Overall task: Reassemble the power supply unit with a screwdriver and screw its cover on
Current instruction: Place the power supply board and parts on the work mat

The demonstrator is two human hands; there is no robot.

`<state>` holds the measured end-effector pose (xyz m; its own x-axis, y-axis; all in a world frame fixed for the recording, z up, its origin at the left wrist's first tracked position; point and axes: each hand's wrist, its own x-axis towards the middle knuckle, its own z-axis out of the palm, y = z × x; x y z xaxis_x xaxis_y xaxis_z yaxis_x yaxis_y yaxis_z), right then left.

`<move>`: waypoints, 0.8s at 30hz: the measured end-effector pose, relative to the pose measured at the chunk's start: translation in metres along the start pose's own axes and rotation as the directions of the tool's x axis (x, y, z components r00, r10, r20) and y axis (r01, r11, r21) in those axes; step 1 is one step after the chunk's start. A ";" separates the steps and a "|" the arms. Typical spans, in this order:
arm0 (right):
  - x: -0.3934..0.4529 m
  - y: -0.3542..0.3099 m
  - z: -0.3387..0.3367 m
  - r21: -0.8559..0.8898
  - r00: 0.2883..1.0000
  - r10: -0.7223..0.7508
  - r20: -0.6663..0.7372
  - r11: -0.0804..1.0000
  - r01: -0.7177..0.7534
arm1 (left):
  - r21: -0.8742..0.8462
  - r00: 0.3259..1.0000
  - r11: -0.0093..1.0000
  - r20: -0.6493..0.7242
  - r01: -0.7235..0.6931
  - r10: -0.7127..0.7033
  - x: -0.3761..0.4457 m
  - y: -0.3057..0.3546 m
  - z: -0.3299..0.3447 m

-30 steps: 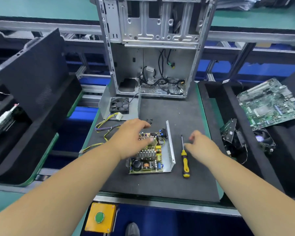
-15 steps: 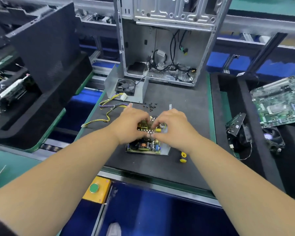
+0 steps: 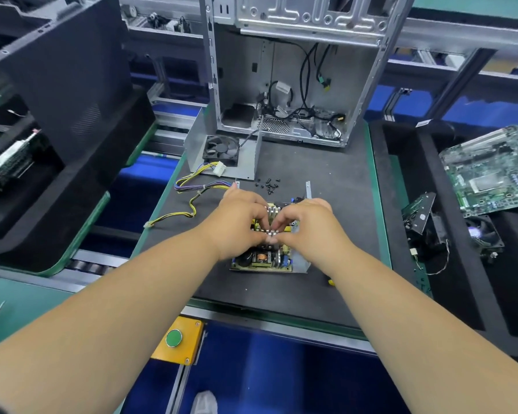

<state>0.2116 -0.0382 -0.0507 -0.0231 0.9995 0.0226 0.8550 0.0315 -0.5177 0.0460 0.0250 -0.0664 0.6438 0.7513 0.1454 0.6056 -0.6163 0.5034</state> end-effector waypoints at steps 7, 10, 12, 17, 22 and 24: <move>0.000 -0.002 -0.003 -0.030 1.000 0.025 -0.005 0.999 -0.025 | -0.004 1.000 1.000 -0.023 -0.012 0.012 0.000 0.000 0.001; 0.000 -0.003 -0.004 -0.054 1.000 0.025 0.004 0.998 -0.025 | -0.005 1.000 1.000 -0.027 -0.013 0.013 0.000 0.000 0.000; 0.001 -0.004 -0.005 -0.066 0.999 0.029 0.016 0.997 -0.028 | -0.012 0.999 1.000 -0.030 -0.011 0.011 0.000 0.001 0.000; 0.000 -0.001 -0.002 -0.040 1.000 0.011 -0.001 0.999 -0.011 | -0.002 0.999 1.000 -0.029 -0.014 0.014 -0.001 0.002 0.000; 0.000 0.002 0.000 -0.004 1.000 0.000 -0.018 1.000 0.000 | -0.001 1.000 1.000 -0.025 -0.014 0.014 -0.002 0.003 -0.001; 0.001 0.003 0.000 0.006 1.000 0.000 -0.023 1.000 0.000 | 0.003 1.000 1.000 -0.023 -0.012 0.012 -0.002 0.003 -0.001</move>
<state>0.2142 -0.0374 -0.0528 -0.0113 0.9990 0.0427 0.8519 0.0319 -0.5227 0.0462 0.0219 -0.0640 0.6399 0.7491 0.1713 0.5993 -0.6260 0.4990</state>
